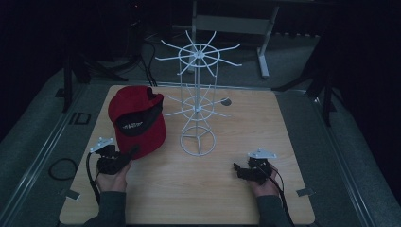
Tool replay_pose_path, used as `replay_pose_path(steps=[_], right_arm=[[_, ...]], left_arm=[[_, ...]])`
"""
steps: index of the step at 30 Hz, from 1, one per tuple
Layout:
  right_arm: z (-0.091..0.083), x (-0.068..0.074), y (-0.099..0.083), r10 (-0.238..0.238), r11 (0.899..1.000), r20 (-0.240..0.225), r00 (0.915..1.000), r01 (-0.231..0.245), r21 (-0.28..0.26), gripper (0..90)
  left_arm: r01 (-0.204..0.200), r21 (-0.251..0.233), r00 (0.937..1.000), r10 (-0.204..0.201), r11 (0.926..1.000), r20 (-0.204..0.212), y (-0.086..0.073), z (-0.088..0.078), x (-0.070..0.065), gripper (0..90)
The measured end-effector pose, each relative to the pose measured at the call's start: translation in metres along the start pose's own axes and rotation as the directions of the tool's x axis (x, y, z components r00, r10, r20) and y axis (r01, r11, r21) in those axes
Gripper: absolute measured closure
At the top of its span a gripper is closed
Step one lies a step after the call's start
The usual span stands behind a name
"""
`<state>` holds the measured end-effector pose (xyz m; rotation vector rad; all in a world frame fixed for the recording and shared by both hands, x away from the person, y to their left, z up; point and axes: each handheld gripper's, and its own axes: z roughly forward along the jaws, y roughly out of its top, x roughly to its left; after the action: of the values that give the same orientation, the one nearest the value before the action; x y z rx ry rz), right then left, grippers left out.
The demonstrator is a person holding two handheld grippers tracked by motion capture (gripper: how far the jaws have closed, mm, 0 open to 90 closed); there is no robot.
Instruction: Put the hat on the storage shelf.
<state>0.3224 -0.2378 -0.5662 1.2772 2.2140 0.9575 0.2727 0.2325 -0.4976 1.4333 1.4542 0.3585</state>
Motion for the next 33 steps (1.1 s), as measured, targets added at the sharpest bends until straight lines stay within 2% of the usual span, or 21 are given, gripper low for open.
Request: replay_pose_path(steps=[10,33], right_arm=[[0.0,0.0,0.0,-0.001,1.0,0.0,1.0,0.001,-0.001,22.1],[0.0,0.0,0.0,0.0,1.0,-0.001,1.0,0.0,0.0,22.2]], left_arm=[[-0.014,-0.025,0.9999,0.014,0.9996,-0.001,0.01,-0.006,0.0,85.2],[-0.045,-0.085,0.9989,0.046,0.9953,0.007,0.036,-0.013,-0.011,85.2]])
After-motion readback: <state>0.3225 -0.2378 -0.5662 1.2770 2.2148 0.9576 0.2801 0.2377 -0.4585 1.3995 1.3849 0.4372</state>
